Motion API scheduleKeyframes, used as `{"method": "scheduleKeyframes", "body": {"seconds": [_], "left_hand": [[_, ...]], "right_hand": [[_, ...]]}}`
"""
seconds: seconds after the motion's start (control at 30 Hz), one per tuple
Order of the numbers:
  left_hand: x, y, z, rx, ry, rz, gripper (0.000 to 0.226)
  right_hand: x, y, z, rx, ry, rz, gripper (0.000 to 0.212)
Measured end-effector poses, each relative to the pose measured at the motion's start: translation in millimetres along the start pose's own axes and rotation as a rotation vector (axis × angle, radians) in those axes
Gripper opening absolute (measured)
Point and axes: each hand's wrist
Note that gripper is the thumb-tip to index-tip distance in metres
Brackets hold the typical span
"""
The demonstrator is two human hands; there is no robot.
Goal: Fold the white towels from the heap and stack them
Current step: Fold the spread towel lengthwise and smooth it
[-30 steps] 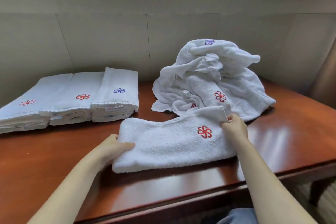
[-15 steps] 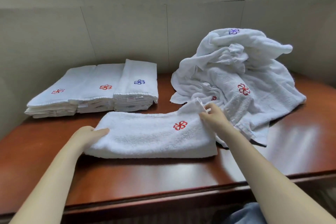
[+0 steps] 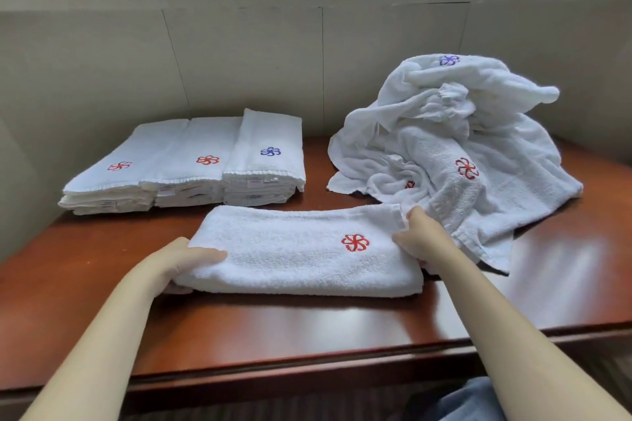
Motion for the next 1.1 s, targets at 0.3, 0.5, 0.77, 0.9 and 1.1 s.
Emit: {"method": "scheduleKeyframes", "body": {"seconds": [0.3, 0.5, 0.77, 0.9, 1.1], "left_hand": [[-40.7, -4.6, -0.6, 0.143, 0.273, 0.452, 0.03], [-41.9, -27.4, -11.7, 0.029, 0.414, 0.77, 0.065], [-15.6, -25.3, -5.6, -0.006, 0.206, 0.575, 0.075], [-22.7, -26.3, 1.9, 0.004, 0.145, 0.513, 0.039], [-29.8, -31.0, 9.2, 0.194, -0.028, 0.76, 0.073]], "right_hand": [[27.2, -58.5, 14.5, -0.502, 0.158, 0.432, 0.05], [47.0, -82.7, 28.7, -0.527, 0.044, 0.433, 0.039], [25.3, -93.0, 48.4, -0.61, -0.574, 0.131, 0.043], [34.0, -113.2, 49.0, -0.554, -0.464, 0.03, 0.045], [68.3, -186.9, 24.4, -0.497, -0.286, -0.2, 0.043]]}}
Point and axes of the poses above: each hand's wrist, its own z-axis away from the middle knuckle, its own x-axis out of the palm, y = z × x, and after that the axes turned 10 degrees about z, right-handed
